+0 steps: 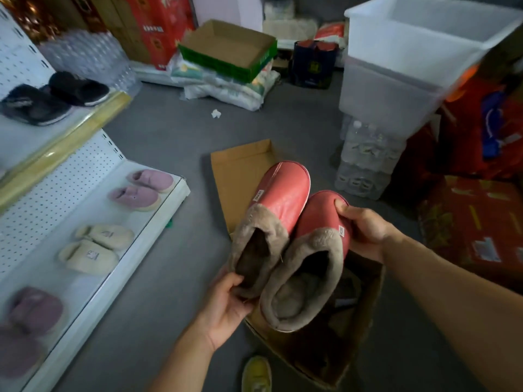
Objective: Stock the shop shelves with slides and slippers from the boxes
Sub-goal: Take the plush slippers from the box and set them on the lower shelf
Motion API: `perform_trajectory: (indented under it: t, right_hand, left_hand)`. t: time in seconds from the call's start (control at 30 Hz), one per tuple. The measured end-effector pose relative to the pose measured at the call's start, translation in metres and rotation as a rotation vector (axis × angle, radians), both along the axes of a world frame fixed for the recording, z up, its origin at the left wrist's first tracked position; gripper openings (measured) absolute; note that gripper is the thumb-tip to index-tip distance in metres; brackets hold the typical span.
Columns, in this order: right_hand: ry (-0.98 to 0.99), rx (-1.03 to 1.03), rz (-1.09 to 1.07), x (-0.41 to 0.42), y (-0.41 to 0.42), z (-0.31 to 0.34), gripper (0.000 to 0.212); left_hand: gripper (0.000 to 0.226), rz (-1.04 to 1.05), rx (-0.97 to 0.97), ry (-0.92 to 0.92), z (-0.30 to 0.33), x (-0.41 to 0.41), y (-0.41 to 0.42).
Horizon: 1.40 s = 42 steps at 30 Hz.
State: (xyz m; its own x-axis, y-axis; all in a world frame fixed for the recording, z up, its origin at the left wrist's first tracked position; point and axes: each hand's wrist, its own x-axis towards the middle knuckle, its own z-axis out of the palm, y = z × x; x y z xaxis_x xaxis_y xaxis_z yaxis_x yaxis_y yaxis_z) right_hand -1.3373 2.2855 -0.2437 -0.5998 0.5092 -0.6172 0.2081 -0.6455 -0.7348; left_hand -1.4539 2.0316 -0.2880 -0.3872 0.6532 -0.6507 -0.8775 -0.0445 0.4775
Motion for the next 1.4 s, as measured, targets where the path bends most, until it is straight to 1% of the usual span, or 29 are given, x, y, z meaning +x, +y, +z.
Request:
perform_trajectory:
  t: [0.1, 0.17, 0.3, 0.37, 0.47, 0.67, 0.73, 0.83, 0.93, 1.0, 1.13, 1.2, 1.3, 1.4]
  right_hand:
    - [0.017, 0.048, -0.005, 0.003, -0.017, 0.026, 0.057]
    - [0.021, 0.059, 0.002, 0.005, -0.029, 0.04, 0.051]
    - [0.043, 0.028, 0.018, 0.001, -0.054, 0.062, 0.048]
    - [0.052, 0.033, 0.064, -0.004, -0.069, 0.073, 0.045]
    - [0.023, 0.054, 0.136, -0.012, -0.093, 0.086, 0.055]
    - [0.014, 0.086, 0.213, -0.034, -0.158, 0.103, 0.058]
    - [0.016, 0.093, 0.226, -0.038, -0.189, 0.111, 0.052]
    - [0.02, 0.088, 0.247, -0.041, -0.25, 0.127, 0.036]
    - [0.014, 0.103, 0.282, -0.044, -0.325, 0.144, 0.036]
    - [0.029, 0.098, 0.311, -0.045, -0.374, 0.154, 0.033]
    - [0.024, 0.132, 0.374, -0.051, -0.465, 0.173, 0.025]
    - [0.019, 0.142, 0.405, -0.057, -0.507, 0.182, 0.029]
    - [0.012, 0.151, 0.432, -0.066, -0.563, 0.187, 0.042]
    - [0.024, 0.12, 0.461, -0.076, -0.613, 0.187, 0.045]
  left_hand:
    - [0.055, 0.066, 0.014, 0.02, 0.021, 0.015, -0.023]
    - [0.049, 0.101, 0.026, 0.046, 0.034, 0.021, -0.042]
    - [0.038, 0.14, 0.015, 0.091, 0.052, 0.029, -0.084]
    - [0.036, 0.168, 0.027, 0.094, 0.062, 0.033, -0.103]
    - [0.035, 0.202, 0.05, 0.096, 0.074, 0.037, -0.131]
    - [0.045, 0.276, 0.06, 0.089, 0.093, 0.038, -0.199]
    - [0.044, 0.305, 0.095, 0.079, 0.1, 0.04, -0.232]
    - [0.04, 0.304, 0.147, 0.083, 0.113, 0.045, -0.292]
    - [0.04, 0.29, 0.205, 0.107, 0.126, 0.056, -0.36]
    - [0.047, 0.271, 0.226, 0.116, 0.133, 0.063, -0.408]
    - [0.069, 0.243, 0.182, 0.136, 0.145, 0.081, -0.498]
    - [0.074, 0.23, 0.165, 0.157, 0.154, 0.089, -0.54]
    - [0.07, 0.229, 0.156, 0.175, 0.166, 0.095, -0.599]
    - [0.069, 0.244, 0.147, 0.184, 0.173, 0.099, -0.651]
